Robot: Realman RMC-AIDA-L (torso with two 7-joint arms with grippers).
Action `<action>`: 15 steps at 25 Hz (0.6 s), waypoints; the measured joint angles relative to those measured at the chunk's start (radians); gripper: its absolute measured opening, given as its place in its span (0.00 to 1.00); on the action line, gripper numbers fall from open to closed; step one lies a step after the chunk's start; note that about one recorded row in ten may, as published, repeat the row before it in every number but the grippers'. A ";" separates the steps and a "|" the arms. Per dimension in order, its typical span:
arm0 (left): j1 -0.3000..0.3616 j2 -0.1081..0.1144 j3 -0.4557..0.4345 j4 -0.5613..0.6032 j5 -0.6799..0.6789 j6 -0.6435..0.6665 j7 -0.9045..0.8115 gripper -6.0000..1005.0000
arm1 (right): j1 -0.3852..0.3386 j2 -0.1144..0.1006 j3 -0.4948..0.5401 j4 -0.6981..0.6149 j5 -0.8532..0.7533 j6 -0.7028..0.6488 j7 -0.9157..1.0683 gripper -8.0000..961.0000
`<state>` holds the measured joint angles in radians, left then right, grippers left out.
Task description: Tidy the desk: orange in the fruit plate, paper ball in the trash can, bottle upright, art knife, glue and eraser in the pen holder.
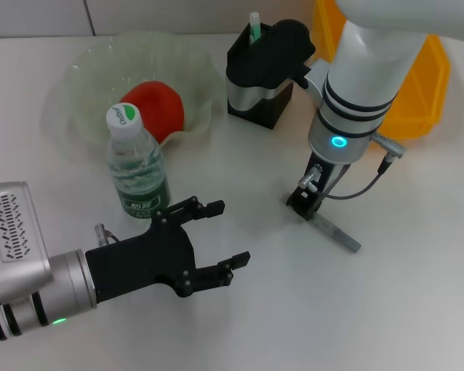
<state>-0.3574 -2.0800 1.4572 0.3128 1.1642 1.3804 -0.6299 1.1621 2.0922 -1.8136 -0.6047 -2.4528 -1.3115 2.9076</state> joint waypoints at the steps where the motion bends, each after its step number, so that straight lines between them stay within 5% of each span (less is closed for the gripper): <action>1: 0.000 0.000 0.000 0.000 0.000 0.000 0.000 0.80 | 0.000 0.000 -0.002 -0.002 0.000 -0.003 0.000 0.12; 15: -0.002 0.000 0.000 0.000 0.000 0.005 -0.001 0.80 | -0.049 -0.003 0.008 -0.124 -0.049 -0.054 0.010 0.09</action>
<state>-0.3590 -2.0800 1.4572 0.3129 1.1644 1.3853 -0.6305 1.1135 2.0894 -1.8056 -0.7292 -2.5020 -1.3656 2.9178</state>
